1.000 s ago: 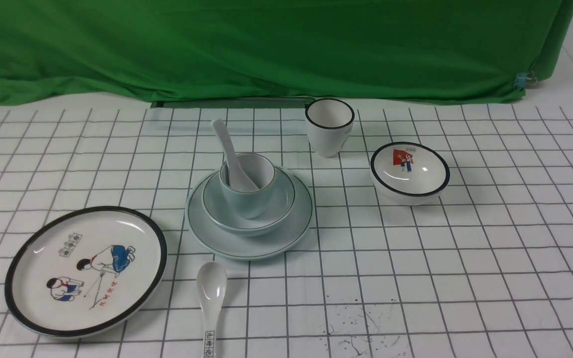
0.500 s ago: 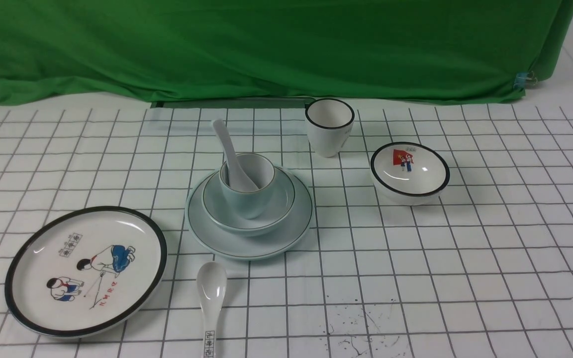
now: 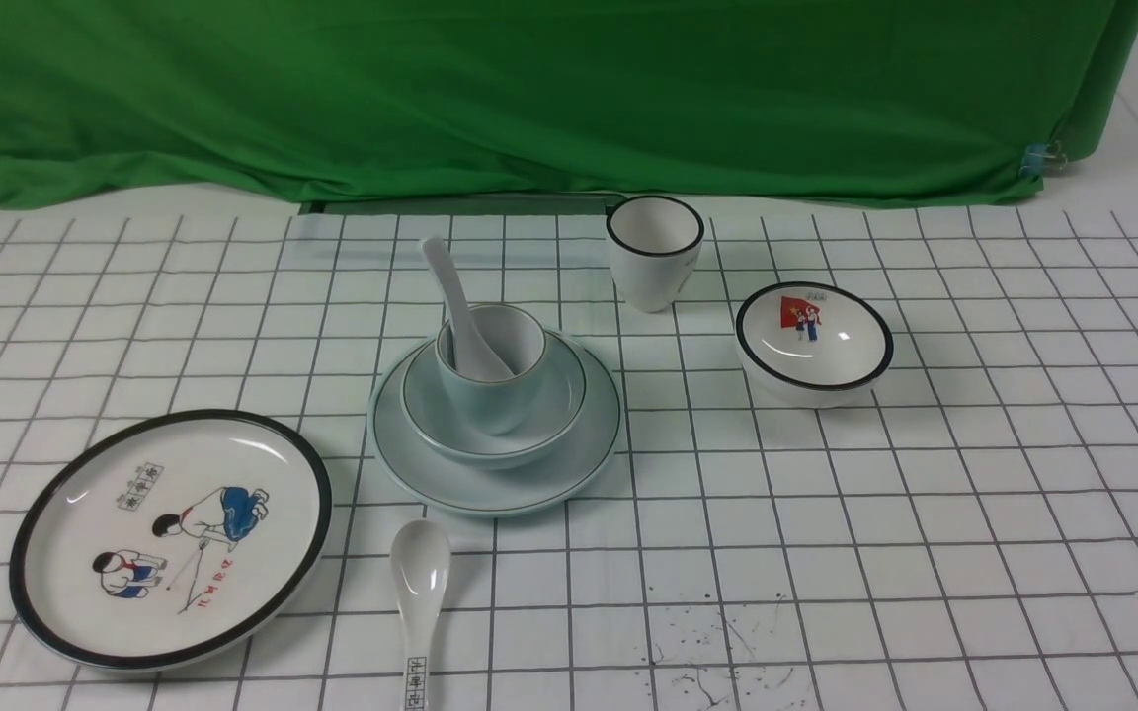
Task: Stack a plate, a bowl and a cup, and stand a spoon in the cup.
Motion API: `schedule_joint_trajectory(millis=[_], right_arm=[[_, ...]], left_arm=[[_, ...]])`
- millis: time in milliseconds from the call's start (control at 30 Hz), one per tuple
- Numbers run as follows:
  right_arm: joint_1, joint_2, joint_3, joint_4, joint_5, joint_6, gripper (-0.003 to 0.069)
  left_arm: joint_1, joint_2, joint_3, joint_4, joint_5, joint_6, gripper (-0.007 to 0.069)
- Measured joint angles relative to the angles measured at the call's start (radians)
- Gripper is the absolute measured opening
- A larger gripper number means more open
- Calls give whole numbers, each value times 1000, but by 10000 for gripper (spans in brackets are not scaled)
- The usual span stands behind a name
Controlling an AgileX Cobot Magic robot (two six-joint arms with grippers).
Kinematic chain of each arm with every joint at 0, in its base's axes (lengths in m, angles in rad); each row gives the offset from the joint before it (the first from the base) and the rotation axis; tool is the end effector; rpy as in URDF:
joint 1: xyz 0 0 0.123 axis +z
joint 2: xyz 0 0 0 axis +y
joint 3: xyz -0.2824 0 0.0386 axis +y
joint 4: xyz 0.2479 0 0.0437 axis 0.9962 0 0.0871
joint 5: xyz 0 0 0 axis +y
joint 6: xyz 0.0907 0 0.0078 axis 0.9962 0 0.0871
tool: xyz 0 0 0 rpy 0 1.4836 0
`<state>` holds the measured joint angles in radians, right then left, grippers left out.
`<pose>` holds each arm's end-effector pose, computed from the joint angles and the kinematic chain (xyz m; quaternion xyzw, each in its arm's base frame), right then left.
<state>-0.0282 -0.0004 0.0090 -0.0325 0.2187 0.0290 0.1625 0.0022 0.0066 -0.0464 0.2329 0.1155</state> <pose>0.0559 -0.0022 0.1902 0.0119 0.7547 -0.0128 0.6558 0.0553 0.0081 0.1896 -0.0315 0.7588 0.0715 0.6466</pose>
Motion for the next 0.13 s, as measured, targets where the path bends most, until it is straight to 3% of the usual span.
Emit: schedule_joint_trajectory(millis=[133], right_arm=[[0, 0, 0, 0, 0, 0, 239]], left_arm=[[0, 0, 0, 0, 0, 0, -29]])
